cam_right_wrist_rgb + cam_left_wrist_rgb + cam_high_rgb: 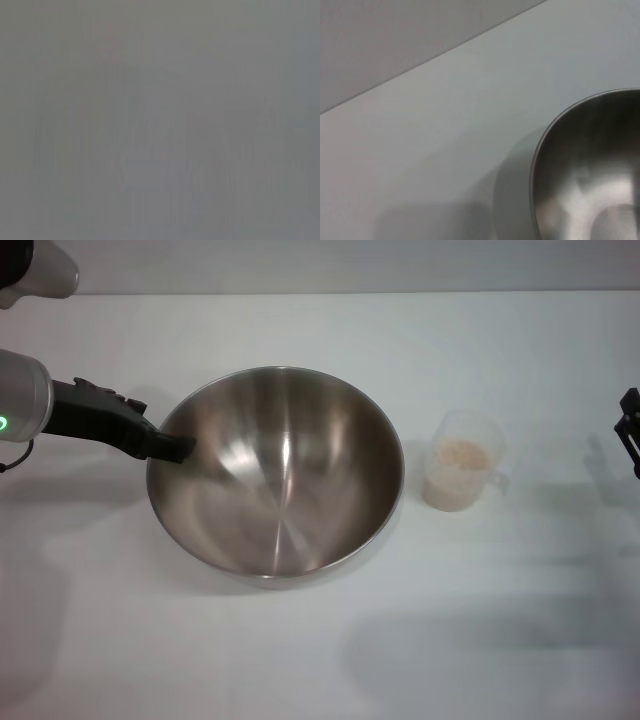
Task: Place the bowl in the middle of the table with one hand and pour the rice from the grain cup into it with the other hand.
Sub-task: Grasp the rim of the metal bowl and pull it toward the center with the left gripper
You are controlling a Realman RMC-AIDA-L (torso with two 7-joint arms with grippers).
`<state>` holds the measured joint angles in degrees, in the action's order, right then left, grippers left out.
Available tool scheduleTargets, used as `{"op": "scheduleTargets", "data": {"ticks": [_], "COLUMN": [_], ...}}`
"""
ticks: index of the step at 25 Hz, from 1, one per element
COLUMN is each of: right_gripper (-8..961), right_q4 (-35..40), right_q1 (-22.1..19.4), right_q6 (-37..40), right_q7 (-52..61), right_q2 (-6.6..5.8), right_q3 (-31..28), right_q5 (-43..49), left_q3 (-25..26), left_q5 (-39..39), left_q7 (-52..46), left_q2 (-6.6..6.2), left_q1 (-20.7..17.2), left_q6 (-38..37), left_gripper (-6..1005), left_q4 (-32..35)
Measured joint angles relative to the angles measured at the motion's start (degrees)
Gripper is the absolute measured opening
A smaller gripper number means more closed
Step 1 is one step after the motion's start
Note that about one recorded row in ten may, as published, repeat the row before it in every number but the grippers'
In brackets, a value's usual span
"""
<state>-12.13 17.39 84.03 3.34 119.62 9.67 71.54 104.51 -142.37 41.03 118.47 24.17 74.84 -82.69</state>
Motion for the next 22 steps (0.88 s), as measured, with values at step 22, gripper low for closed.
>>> {"op": "scheduleTargets", "data": {"ticks": [22], "right_gripper": [799], "right_q4": [0.1], "right_q1": [0.0], "right_q6": [0.0], "right_q7": [0.0], "right_q2": [0.0], "right_q3": [0.0], "right_q5": [0.0], "left_q3": [-2.7], "left_q5": [0.1], "left_q7": [0.1], "left_q2": [-0.08], "left_q1": [0.9], "left_q6": [-4.6], "left_gripper": [747], "left_q4": [5.4]}}
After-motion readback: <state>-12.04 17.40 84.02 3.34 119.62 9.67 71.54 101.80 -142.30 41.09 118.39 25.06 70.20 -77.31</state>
